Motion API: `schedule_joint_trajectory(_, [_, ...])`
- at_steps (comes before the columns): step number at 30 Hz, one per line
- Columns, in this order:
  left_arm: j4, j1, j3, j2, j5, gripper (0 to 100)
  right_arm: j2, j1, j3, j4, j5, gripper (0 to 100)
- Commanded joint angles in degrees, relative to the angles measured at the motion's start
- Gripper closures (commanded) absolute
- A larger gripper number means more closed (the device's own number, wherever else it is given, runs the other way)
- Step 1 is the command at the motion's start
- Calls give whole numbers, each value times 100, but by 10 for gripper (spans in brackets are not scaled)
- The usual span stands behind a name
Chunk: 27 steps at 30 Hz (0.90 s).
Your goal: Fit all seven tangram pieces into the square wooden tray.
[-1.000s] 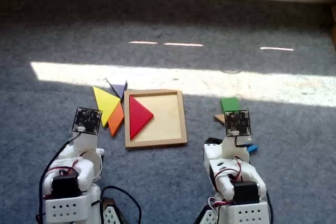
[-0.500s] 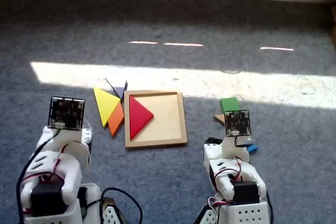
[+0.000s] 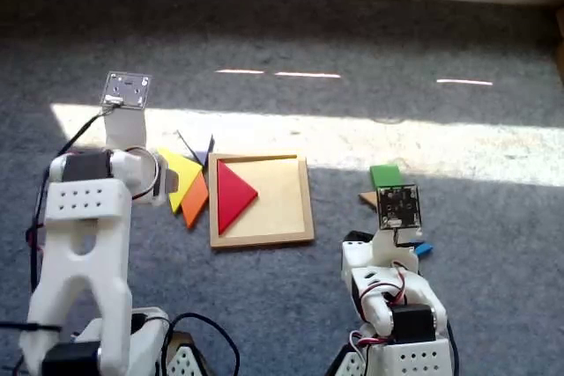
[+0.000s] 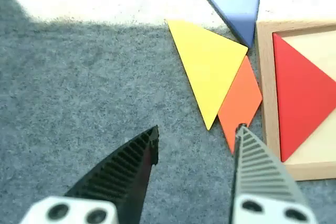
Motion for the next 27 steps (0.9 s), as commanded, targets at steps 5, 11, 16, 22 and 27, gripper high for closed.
schedule_joint_trajectory(5, [-123,154,-2132,2949,914,691,-4,215,875,22,44,992])
schedule_joint_trajectory(11, [-114,303,-3099,4470,1160,691,-22,330,875,-4,44,992])
schedule_joint_trajectory(16, [158,479,-3591,5051,1160,691,-22,338,875,-13,44,992])
schedule_joint_trajectory(22, [281,444,-3837,5103,1468,691,-22,338,875,-13,44,992])
schedule_joint_trajectory(27, [316,400,-3776,5112,1477,691,-22,338,875,-13,44,992])
